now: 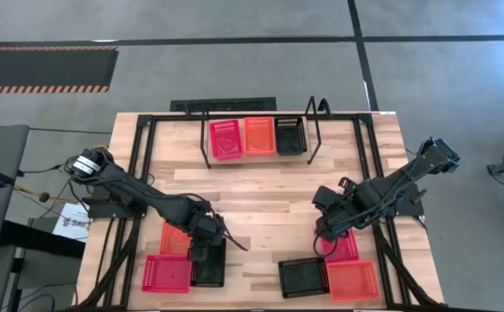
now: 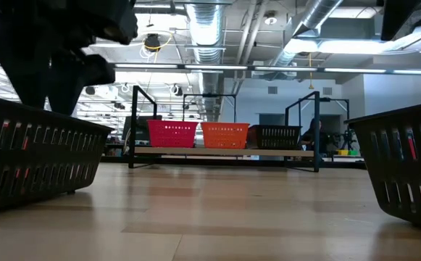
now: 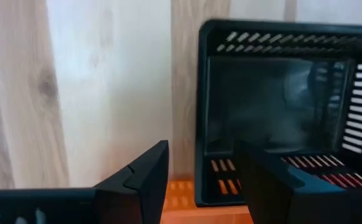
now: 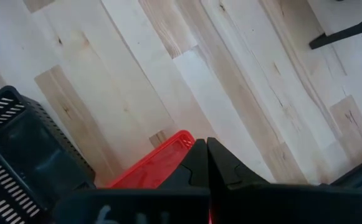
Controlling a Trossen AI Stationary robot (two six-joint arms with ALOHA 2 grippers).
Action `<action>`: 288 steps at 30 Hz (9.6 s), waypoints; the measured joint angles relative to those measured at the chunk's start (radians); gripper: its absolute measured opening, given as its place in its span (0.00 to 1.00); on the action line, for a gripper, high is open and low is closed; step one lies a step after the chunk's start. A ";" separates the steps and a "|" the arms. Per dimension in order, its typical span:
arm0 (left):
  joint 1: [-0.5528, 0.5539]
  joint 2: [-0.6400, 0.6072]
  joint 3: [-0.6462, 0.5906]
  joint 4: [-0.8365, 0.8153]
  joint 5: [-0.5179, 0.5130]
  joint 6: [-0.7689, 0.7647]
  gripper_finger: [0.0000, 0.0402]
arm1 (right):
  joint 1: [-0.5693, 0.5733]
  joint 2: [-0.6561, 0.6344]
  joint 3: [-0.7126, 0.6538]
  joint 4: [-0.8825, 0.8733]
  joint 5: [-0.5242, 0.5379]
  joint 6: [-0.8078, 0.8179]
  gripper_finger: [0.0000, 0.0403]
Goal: Stack baskets on shelf by color
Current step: Stack the left black bin into the black bin on the shelf
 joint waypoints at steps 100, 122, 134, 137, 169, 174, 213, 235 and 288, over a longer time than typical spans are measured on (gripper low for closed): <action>0.391 0.145 0.716 -0.042 -0.443 0.108 0.08 | -0.474 0.165 0.144 0.315 0.113 -0.689 0.02; 0.268 0.114 0.979 -0.602 -0.290 -0.058 0.28 | -0.627 0.158 0.134 0.262 0.121 -0.731 0.00; 0.191 0.117 0.903 -0.625 -0.400 -0.149 0.26 | -0.963 0.158 0.134 0.499 -0.193 -0.636 0.00; 0.194 0.116 0.903 -0.609 -0.403 -0.133 0.24 | -1.005 0.158 0.134 0.502 -0.230 -0.592 0.00; 0.272 0.116 0.903 -0.574 -0.408 0.021 0.19 | -1.187 -0.093 -0.328 0.913 -0.560 -0.356 0.00; 0.282 0.116 0.903 -0.548 -0.408 0.021 0.19 | -1.187 -0.057 -0.328 0.898 -0.602 -0.384 0.00; 0.287 0.116 0.903 -0.532 -0.421 0.012 0.19 | -1.250 0.033 -0.325 0.760 -0.555 -0.531 0.00; 0.287 0.116 0.903 -0.532 -0.420 -0.003 0.19 | -1.251 0.034 -0.327 0.753 -0.525 -0.538 0.00; 0.287 0.116 0.903 -0.533 -0.420 -0.003 0.19 | -1.217 0.036 -0.327 0.739 -0.414 -0.510 0.09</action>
